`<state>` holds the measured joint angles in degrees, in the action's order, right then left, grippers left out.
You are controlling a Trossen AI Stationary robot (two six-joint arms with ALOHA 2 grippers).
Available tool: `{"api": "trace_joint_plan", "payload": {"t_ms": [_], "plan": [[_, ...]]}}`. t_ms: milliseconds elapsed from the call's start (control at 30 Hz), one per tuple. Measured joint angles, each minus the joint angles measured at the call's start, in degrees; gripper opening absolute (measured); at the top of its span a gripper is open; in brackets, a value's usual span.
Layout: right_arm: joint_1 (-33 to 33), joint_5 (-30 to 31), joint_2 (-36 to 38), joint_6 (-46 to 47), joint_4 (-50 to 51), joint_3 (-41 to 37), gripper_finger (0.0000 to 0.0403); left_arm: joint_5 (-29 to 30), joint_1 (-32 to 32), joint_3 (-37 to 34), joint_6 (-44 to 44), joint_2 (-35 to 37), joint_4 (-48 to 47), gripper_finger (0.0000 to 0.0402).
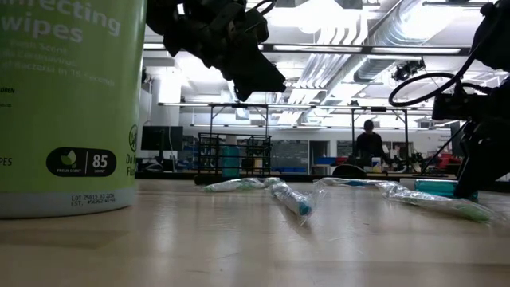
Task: Pick & Place toothbrushing station
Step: Put the blue mouthwash into the black mesh mesh organizer
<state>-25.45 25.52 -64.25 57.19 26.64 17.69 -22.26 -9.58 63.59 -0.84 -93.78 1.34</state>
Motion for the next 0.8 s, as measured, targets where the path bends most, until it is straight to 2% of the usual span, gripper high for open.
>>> {"api": "trace_joint_plan", "payload": {"t_ms": [267,800], "plan": [[0.0,-0.2,0.0,0.0,-0.4,0.0,0.0152,-0.1,0.0,0.0,0.0,0.0,0.0,0.0106],[0.0,0.2,0.0,-4.1,-5.5,0.0,0.0134,-0.2,0.0,0.0,0.0,0.0,0.0,0.0106]]}}
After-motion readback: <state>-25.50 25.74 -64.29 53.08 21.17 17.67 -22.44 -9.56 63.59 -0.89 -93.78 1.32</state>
